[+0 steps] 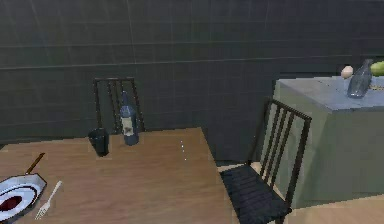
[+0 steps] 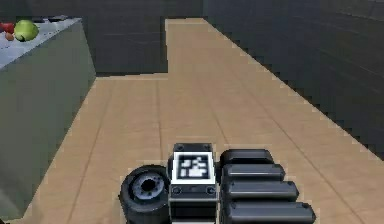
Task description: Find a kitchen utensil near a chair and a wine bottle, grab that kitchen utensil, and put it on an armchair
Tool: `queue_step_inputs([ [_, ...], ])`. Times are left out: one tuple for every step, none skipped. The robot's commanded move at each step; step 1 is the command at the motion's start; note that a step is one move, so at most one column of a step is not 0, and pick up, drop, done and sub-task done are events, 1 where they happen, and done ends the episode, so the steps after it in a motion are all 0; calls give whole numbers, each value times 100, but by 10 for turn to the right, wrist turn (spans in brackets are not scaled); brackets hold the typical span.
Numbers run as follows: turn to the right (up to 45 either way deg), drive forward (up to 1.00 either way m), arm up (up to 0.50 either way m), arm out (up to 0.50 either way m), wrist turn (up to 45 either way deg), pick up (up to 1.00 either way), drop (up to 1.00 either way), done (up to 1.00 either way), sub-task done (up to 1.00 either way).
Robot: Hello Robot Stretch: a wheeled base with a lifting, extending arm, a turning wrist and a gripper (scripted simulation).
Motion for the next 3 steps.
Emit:
queue_step_inputs([
  [210, 0, 0, 0, 0, 0, 0, 0, 0],
  [30, 0, 0, 0, 0, 0, 0, 0, 0],
  [0, 15, 0, 0, 0, 0, 0, 0, 0],
])
